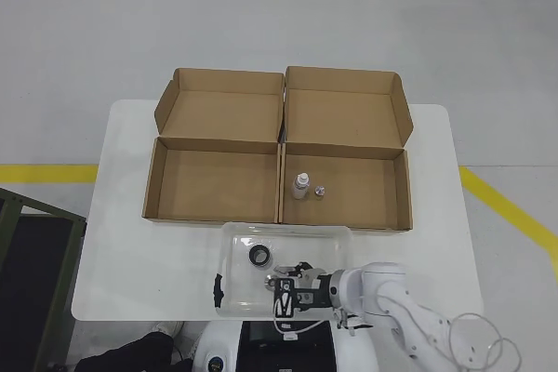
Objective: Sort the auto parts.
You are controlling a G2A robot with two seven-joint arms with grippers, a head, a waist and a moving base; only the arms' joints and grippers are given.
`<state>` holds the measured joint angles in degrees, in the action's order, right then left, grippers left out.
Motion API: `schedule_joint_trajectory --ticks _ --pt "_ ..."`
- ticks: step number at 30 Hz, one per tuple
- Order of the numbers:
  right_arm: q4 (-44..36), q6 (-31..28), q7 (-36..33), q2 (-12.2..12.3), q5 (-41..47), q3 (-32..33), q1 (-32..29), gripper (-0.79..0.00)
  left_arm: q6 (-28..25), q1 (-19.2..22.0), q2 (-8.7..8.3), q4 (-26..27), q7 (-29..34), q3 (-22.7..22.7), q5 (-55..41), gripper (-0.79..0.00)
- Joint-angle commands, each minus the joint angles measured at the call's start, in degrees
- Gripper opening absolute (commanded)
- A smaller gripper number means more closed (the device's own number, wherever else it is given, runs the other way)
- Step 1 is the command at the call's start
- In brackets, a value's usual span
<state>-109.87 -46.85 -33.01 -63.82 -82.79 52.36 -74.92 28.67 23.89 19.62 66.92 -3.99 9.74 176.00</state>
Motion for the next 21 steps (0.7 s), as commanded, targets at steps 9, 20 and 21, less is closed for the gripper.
schedule_joint_trajectory --ticks 9,20,21 --pt "2.2 0.7 1.1 -0.6 0.0 -2.9 2.6 -0.406 0.0 0.0 0.00 0.0 0.0 0.0 0.0 0.000" --pt "3.4 2.2 1.3 -1.0 -1.0 -4.7 3.9 -0.496 0.0 0.0 0.00 0.0 0.0 0.0 0.0 0.000" --pt "3.4 2.3 1.3 -1.0 -1.0 -4.7 4.0 -0.514 0.0 0.0 0.00 0.0 0.0 0.0 0.0 0.000"
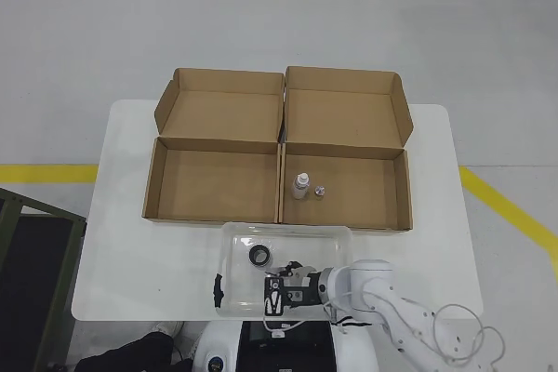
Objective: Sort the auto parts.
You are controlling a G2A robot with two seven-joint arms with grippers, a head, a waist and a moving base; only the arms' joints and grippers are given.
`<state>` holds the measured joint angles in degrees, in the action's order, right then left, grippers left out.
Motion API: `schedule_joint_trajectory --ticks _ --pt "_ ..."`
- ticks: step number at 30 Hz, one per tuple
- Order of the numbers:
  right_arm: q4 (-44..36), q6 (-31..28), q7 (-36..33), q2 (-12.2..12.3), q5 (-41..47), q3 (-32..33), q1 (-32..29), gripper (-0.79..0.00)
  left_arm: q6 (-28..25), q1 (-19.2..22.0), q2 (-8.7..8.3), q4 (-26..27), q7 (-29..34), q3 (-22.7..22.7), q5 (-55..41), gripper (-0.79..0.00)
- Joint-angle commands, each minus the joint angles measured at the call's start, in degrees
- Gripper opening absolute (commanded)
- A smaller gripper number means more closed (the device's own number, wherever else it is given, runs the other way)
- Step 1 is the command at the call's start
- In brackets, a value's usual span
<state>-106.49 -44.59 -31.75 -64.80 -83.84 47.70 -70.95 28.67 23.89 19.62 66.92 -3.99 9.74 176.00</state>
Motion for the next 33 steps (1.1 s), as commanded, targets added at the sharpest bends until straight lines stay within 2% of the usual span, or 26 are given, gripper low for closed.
schedule_joint_trajectory --ticks 1,4,7,20,33 --pt "0.0 0.1 0.0 0.0 0.0 0.0 0.0 -0.545 0.0 0.0 0.00 0.0 0.0 0.0 0.0 0.000" --pt "-0.2 0.2 0.0 0.1 -0.2 0.0 0.0 -0.619 0.0 0.0 0.00 0.0 0.0 0.0 0.0 0.000" --pt "-1.1 0.1 0.2 0.2 0.1 0.2 -0.2 -0.785 0.0 0.0 0.00 0.0 0.0 0.0 0.0 0.000" --pt "-9.0 0.8 2.7 1.3 3.2 4.9 -2.9 -0.785 0.0 0.0 0.00 0.0 0.0 0.0 0.0 0.000" --pt "-14.2 8.9 9.7 1.1 5.9 7.4 -3.5 -0.785 0.0 0.0 0.00 0.0 0.0 0.0 0.0 0.000"
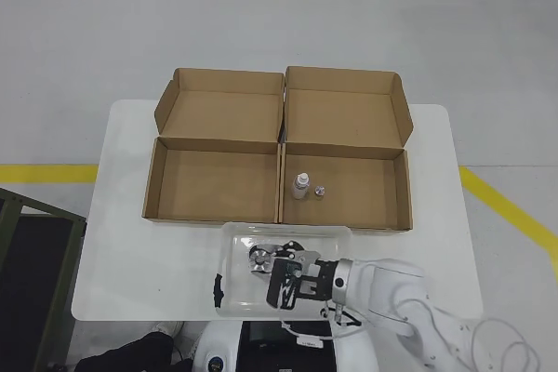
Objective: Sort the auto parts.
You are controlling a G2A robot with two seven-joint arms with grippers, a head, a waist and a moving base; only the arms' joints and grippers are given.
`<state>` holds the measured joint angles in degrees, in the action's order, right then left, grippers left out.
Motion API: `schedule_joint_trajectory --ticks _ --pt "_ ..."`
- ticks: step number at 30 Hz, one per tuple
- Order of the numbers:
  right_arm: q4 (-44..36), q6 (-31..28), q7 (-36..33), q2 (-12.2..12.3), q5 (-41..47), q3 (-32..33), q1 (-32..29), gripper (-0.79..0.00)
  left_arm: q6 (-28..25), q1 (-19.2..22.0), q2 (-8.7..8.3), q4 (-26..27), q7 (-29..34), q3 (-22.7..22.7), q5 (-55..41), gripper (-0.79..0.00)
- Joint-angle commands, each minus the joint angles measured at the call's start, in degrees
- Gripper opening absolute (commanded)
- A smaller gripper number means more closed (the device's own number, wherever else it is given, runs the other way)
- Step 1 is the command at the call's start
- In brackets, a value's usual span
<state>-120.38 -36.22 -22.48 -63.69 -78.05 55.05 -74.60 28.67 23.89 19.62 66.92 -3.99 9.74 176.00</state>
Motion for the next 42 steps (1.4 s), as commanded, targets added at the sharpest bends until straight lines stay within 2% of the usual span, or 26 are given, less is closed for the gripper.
schedule_joint_trajectory --ticks 1,14,22,32,42 --pt "-0.7 1.1 0.9 -0.1 0.3 0.2 0.4 -0.785 0.0 0.0 0.00 0.0 0.0 0.0 0.0 0.000" --pt "-4.7 4.8 3.6 -0.9 3.5 1.9 4.9 -0.785 0.0 0.0 0.00 0.0 0.0 0.0 0.0 0.000" --pt "-8.8 6.8 4.1 -1.1 4.5 3.5 5.5 -0.785 0.0 0.0 0.00 0.0 0.0 0.0 0.0 0.000" --pt "-9.6 6.0 4.6 -1.0 5.4 5.5 5.3 -0.785 0.0 0.0 0.00 0.0 0.0 0.0 0.0 0.000" --pt "-6.6 4.2 4.9 -1.0 5.5 6.2 6.1 -0.785 0.0 0.0 0.00 0.0 0.0 0.0 0.0 0.000"
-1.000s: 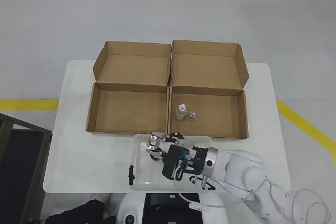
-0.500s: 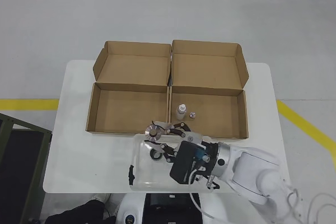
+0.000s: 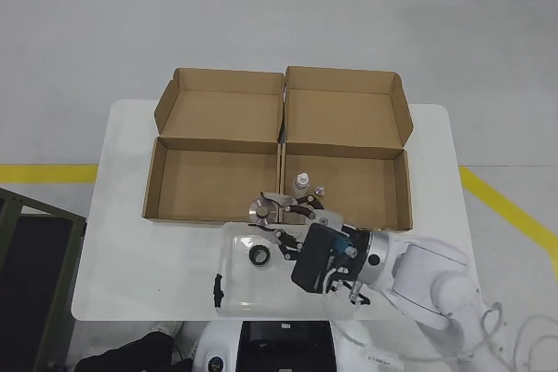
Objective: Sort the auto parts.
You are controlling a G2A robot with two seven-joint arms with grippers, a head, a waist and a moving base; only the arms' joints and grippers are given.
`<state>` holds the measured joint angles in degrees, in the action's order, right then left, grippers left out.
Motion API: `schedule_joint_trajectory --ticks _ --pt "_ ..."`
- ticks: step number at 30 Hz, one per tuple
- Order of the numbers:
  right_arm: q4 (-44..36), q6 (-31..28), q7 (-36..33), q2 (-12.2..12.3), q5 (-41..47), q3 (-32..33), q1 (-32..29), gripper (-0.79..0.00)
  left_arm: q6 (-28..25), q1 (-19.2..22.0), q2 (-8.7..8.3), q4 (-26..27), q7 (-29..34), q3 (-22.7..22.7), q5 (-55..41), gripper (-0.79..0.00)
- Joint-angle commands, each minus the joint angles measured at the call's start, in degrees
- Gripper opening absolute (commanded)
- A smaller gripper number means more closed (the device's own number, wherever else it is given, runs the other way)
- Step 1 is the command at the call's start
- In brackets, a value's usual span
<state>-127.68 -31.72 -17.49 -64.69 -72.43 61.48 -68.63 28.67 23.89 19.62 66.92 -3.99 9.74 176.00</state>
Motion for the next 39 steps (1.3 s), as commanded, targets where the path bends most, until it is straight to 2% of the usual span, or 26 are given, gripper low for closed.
schedule_joint_trajectory --ticks 1,8,14,23,39 --pt "1.4 -0.6 -0.1 -0.1 -0.3 -0.6 0.3 -0.785 0.0 0.0 0.00 0.0 0.0 0.0 0.0 0.000" --pt "7.6 -1.1 -0.4 -0.7 -1.7 -4.9 2.2 -0.785 0.0 0.0 0.00 0.0 0.0 0.0 0.0 0.000" --pt "14.8 -0.2 -1.2 -2.0 -2.4 -10.1 6.2 -0.785 0.0 0.0 0.00 0.0 0.0 0.0 0.0 0.000" --pt "23.0 2.7 -2.4 -4.7 -2.6 -17.2 12.5 -0.785 0.0 0.0 0.00 0.0 0.0 0.0 0.0 0.000" --pt "35.3 7.8 -2.4 -10.1 -1.0 -24.5 23.4 -0.785 0.0 0.0 0.00 0.0 0.0 0.0 0.0 0.000"
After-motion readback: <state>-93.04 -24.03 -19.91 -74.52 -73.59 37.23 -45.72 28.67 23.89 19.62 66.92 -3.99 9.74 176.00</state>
